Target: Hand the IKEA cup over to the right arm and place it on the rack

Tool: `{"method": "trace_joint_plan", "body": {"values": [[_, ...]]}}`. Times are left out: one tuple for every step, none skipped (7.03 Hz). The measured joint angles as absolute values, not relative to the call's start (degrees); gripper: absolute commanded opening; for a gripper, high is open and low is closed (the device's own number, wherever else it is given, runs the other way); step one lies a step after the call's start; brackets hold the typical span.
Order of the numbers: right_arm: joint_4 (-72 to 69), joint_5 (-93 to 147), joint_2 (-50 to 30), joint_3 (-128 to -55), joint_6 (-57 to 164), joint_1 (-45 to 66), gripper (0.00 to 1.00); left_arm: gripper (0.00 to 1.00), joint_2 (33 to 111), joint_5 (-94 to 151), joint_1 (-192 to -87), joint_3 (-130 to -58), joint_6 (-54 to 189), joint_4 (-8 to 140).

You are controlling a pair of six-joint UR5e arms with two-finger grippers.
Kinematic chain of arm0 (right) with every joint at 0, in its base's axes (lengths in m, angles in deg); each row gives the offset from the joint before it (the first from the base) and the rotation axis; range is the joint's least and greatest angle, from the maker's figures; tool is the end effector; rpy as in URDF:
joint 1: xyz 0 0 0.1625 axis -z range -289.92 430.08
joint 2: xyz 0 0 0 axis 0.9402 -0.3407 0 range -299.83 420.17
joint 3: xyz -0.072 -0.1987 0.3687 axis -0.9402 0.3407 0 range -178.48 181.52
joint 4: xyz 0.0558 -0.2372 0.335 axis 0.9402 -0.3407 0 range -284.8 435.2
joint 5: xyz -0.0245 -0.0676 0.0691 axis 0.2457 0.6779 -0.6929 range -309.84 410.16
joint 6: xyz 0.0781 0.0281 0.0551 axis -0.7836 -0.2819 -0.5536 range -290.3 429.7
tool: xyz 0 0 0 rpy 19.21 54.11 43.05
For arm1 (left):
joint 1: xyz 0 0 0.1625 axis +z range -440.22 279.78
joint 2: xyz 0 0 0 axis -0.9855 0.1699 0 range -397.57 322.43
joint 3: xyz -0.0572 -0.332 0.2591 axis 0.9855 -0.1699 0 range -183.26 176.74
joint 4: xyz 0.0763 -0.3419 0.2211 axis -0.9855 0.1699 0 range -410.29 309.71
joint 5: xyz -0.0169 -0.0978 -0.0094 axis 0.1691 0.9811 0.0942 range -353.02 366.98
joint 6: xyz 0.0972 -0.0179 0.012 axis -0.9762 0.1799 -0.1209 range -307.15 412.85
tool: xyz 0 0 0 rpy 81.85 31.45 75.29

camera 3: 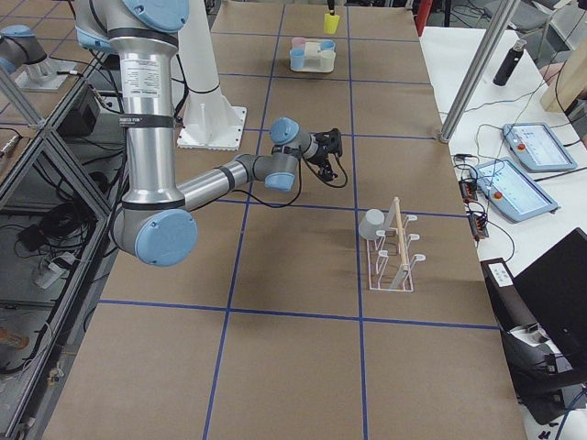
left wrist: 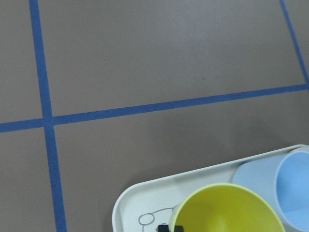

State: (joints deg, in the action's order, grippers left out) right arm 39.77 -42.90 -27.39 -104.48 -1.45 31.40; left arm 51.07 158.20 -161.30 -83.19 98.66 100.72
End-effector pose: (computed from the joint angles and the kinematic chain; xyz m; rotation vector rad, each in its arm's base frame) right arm -0.3216 -0.4214 0.3969 0.5748 -1.1425 0.2638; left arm 0.0283 -0.4768 0.6203 0.2307 1.2326 -0.0956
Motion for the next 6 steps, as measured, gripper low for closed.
{"method": "trace_joint_plan", "body": {"values": [[40.1, -42.9, -26.1, -104.6, -5.3, 31.4, 1.0, 0.0, 53.0, 159.1, -161.4, -86.6, 109.2, 101.0], [41.8, -42.9, -25.1, -104.7, -8.4, 31.4, 1.0, 0.0, 55.8, 159.2, -160.9, -90.0, 120.4, 101.3], [45.5, -43.0, -24.7, -104.6, -12.2, 31.3, 0.99, 0.0, 58.6, 159.1, -159.2, -91.9, 129.0, 101.8], [50.3, -43.4, -24.6, -104.5, -16.9, 31.3, 0.99, 0.0, 62.1, 158.0, -156.4, -93.2, 136.8, 102.2], [54.1, -44.2, -24.3, -104.9, -20.1, 31.3, 0.98, 0.0, 66.8, 154.2, -152.6, -94.6, 147.0, 102.4], [56.1, -45.3, -23.5, -105.7, -21.9, 31.3, 0.98, 0.0, 70.5, 147.5, -147.3, -96.6, 156.4, 102.6]]}}
